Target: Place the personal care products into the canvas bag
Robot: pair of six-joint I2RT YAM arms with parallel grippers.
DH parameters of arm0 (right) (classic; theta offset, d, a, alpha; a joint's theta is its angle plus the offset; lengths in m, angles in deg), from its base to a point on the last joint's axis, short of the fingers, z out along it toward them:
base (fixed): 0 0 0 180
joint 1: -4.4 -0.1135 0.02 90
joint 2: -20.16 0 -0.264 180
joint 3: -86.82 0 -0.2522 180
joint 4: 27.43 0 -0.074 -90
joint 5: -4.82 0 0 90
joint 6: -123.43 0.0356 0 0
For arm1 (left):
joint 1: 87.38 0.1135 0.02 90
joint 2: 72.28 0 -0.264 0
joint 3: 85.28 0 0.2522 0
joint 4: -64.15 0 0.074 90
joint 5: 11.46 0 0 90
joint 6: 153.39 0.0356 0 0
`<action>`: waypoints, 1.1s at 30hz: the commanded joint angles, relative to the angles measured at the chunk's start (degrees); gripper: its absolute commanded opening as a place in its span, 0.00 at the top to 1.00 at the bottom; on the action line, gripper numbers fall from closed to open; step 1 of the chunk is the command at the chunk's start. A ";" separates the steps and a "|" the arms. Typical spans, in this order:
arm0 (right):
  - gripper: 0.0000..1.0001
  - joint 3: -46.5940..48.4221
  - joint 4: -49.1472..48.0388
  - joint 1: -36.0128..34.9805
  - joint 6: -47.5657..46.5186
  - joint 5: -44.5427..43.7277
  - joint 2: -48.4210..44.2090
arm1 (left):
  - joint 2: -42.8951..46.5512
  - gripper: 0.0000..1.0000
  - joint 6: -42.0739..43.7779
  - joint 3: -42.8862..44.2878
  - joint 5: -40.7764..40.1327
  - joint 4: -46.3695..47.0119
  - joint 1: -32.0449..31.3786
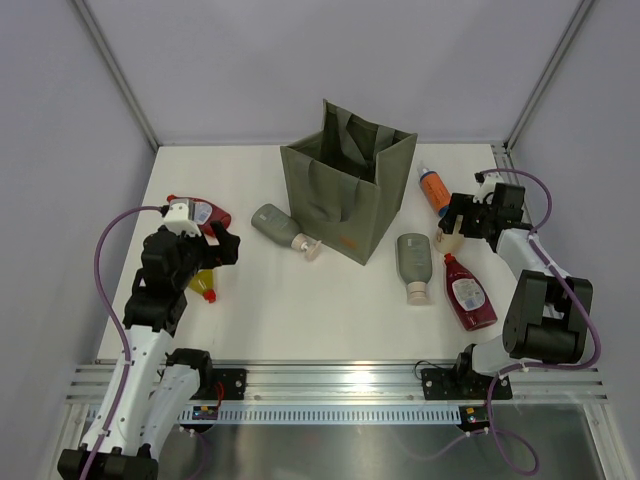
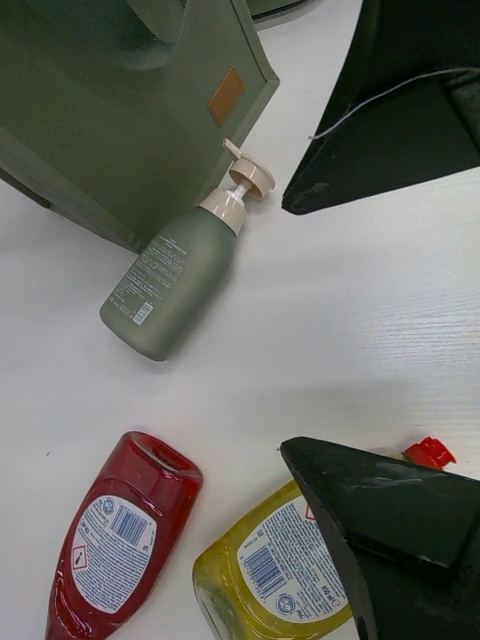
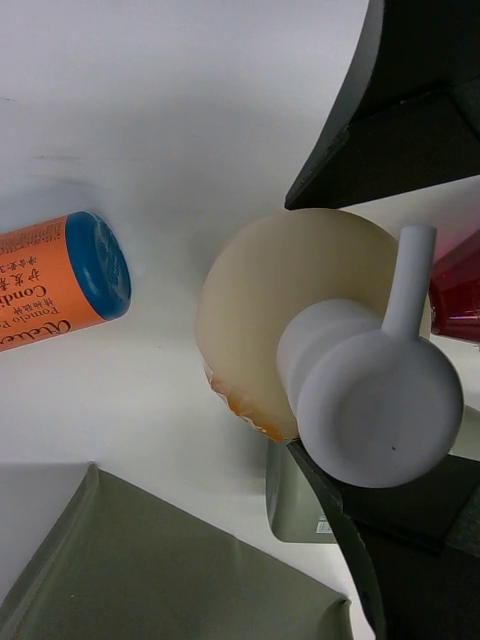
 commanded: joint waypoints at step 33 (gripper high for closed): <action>1.00 7.37 4.84 -0.19 -8.09 3.49 -8.99 | 1.57 0.01 1.34 -0.12 -0.92 2.67 -0.61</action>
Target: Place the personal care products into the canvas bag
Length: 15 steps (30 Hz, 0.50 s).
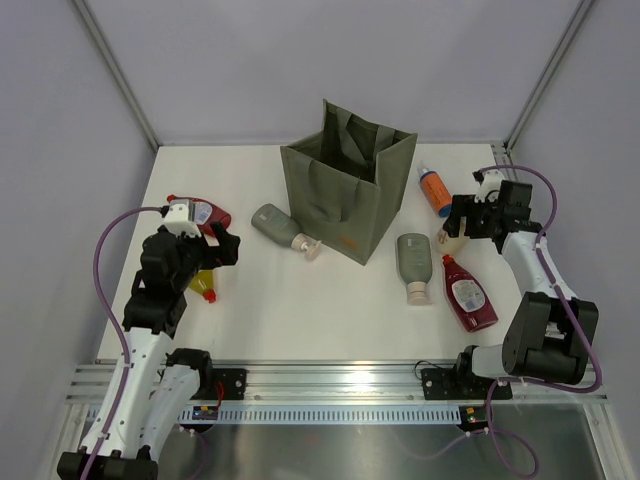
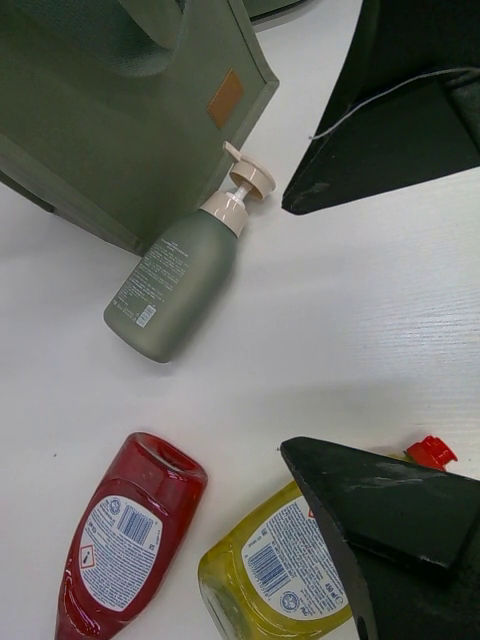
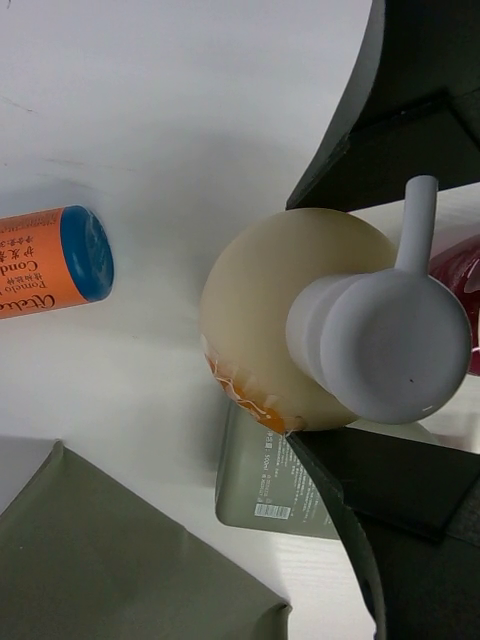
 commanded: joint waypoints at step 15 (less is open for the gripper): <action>1.00 15.18 1.44 -0.17 3.90 5.50 -7.04 | 0.61 0.01 0.97 -0.06 -0.79 2.78 -0.37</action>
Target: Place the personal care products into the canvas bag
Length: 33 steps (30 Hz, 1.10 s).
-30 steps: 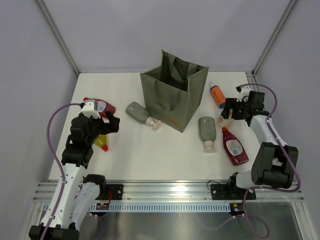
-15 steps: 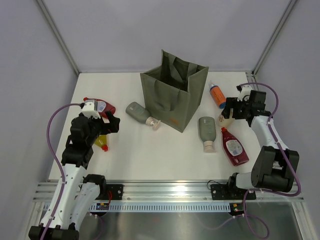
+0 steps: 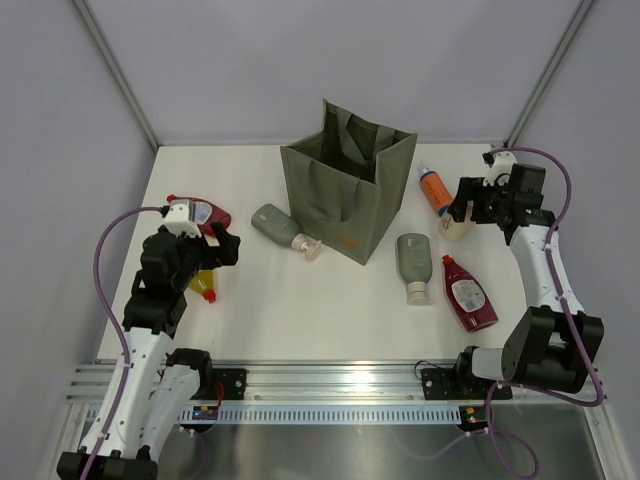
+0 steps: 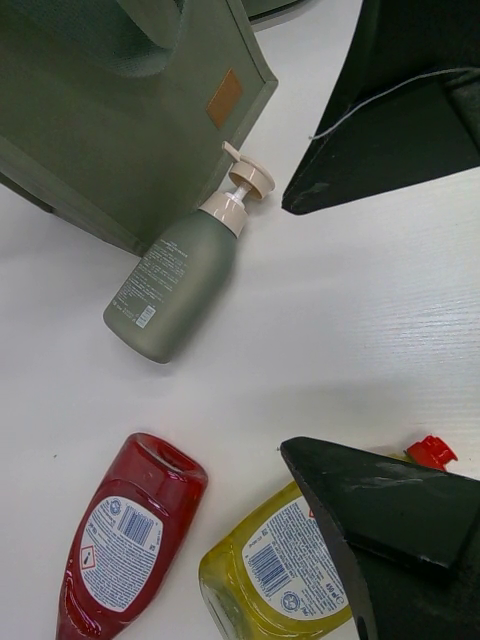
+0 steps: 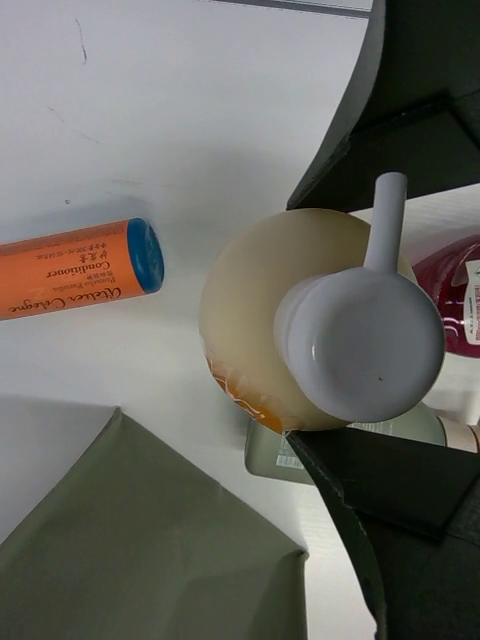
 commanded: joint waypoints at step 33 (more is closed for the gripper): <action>1.00 62.50 0.80 -29.88 10.08 4.12 31.35 | -1.59 0.01 1.59 0.30 -0.70 2.61 -0.44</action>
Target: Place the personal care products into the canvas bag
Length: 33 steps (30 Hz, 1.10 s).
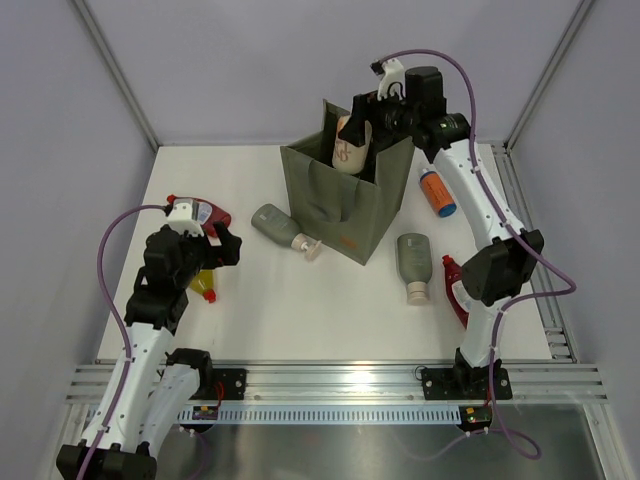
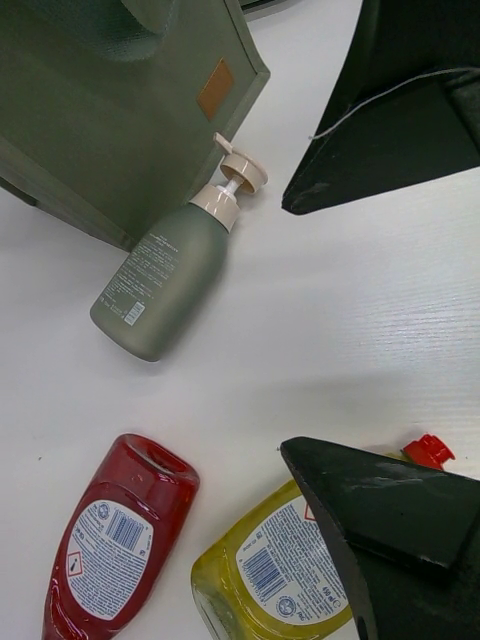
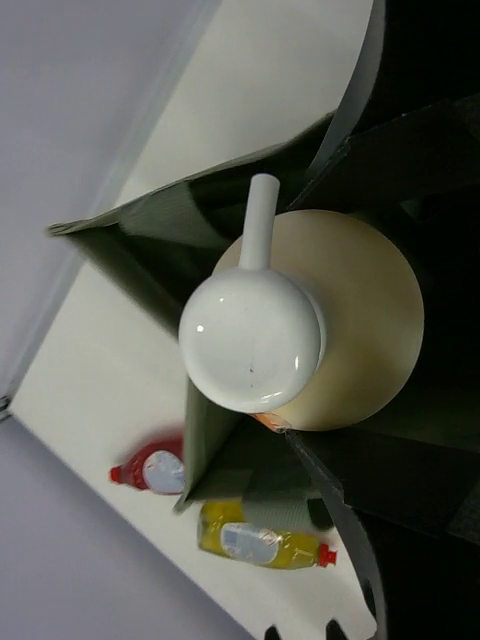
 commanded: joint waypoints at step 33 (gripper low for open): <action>0.01 -3.06 0.35 -2.34 -19.32 -5.09 4.57 | -15.54 0.04 -18.93 5.30 5.09 0.35 -0.29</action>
